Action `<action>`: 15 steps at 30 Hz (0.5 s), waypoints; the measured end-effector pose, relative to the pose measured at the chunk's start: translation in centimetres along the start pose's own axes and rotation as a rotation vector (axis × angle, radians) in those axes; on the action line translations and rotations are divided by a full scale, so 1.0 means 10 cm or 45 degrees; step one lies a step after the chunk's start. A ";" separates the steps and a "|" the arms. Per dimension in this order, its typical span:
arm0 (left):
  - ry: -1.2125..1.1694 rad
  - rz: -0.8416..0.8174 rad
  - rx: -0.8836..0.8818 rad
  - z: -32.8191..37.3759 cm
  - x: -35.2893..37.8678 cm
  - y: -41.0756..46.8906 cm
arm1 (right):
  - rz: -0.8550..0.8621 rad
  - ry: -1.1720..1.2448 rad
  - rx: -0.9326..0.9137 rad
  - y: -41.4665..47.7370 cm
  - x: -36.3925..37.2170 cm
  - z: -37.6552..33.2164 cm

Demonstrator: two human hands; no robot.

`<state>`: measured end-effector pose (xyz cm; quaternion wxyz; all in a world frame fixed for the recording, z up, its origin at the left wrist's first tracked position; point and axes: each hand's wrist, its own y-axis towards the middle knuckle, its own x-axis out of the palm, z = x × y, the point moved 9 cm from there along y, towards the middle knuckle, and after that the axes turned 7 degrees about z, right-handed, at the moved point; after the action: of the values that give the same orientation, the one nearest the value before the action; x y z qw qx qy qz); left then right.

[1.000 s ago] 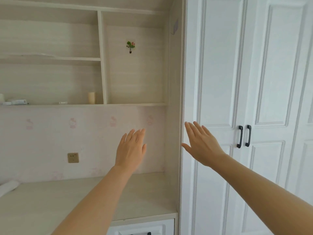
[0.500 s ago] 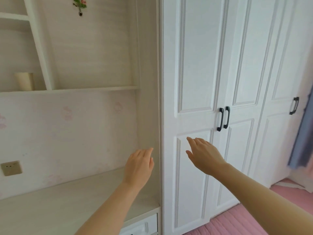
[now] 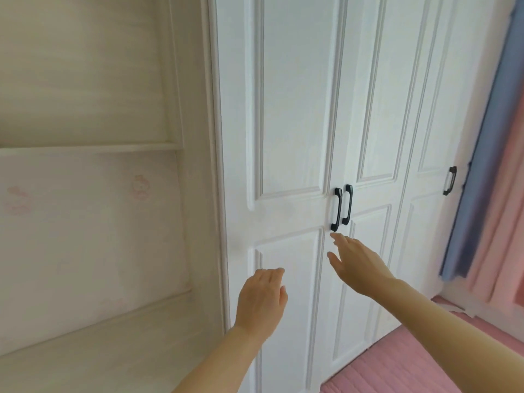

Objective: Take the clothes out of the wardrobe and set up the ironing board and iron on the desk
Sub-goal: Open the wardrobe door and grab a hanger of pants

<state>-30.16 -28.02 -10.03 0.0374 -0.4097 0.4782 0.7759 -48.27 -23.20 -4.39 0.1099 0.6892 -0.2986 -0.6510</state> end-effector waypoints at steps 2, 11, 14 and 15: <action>0.000 0.015 0.017 0.11 0.15 0.21 | 0.002 0.019 0.021 0.20 0.00 0.18; -0.093 0.107 0.007 0.53 0.83 1.20 | 0.052 0.215 0.096 1.14 0.00 0.83; -0.188 0.103 -0.080 0.61 1.04 1.47 | 0.055 0.318 0.115 1.42 0.03 0.99; -0.228 0.101 -0.120 0.62 1.11 1.55 | 0.057 0.367 0.130 1.50 0.05 1.04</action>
<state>-48.23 -35.27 -5.21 0.0301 -0.3208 0.4518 0.8319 -62.32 -33.01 2.01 0.1309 0.7734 -0.3276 -0.5266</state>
